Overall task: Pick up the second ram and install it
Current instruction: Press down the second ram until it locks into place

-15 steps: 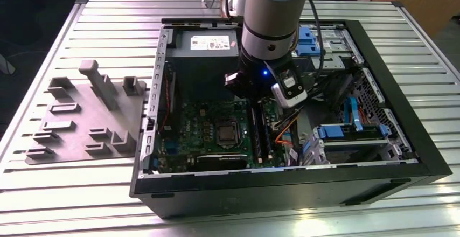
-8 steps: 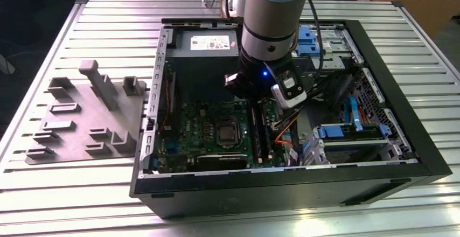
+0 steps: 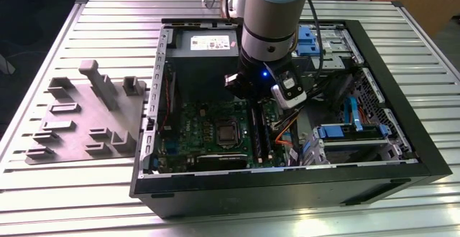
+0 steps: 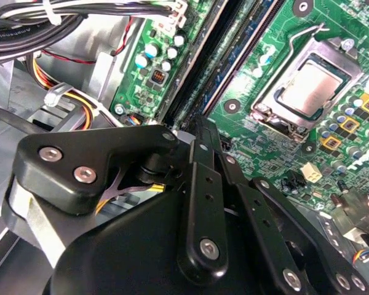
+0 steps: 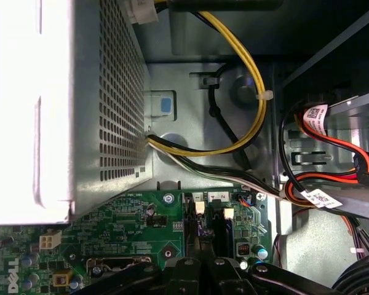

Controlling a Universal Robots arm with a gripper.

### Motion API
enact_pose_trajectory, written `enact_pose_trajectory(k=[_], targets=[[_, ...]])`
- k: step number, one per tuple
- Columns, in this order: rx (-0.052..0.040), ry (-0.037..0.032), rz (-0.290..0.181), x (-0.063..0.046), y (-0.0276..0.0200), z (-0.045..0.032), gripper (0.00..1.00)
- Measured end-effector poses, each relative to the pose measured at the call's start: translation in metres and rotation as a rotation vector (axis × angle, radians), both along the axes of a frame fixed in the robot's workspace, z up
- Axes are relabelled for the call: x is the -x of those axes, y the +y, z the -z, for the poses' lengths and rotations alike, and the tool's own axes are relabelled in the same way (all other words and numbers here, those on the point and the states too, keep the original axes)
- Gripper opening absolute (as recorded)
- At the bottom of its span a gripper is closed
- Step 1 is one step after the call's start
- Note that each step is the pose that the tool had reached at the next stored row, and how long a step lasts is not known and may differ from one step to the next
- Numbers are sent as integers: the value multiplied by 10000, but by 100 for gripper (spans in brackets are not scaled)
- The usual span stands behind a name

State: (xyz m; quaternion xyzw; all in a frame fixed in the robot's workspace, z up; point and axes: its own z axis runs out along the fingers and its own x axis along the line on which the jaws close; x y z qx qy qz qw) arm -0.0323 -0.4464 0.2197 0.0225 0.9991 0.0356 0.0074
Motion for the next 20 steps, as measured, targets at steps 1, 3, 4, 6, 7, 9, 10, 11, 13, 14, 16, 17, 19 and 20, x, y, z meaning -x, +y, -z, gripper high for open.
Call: enact_pose_trajectory(k=[1, 3, 4, 6, 7, 9, 10, 11, 13, 14, 16, 17, 19, 20], targets=[[-1, 0, 0, 0, 0, 0, 10], [0, 0, 0, 0, 0, 0, 10], [-3, -1, 0, 0, 0, 6, 10], [1, 0, 0, 0, 0, 13, 10], [2, 0, 0, 0, 0, 13, 10], [3, 0, 0, 0, 0, 13, 10], [1, 0, 0, 0, 0, 14, 10], [1, 0, 0, 0, 0, 14, 10], [1, -1, 0, 0, 0, 17, 10], [1, 0, 0, 0, 0, 26, 10], [4, 1, 0, 0, 0, 28, 10], [5, 2, 0, 0, 0, 29, 10], [2, 0, 0, 0, 0, 31, 10], [1, -1, 0, 0, 0, 29, 10]])
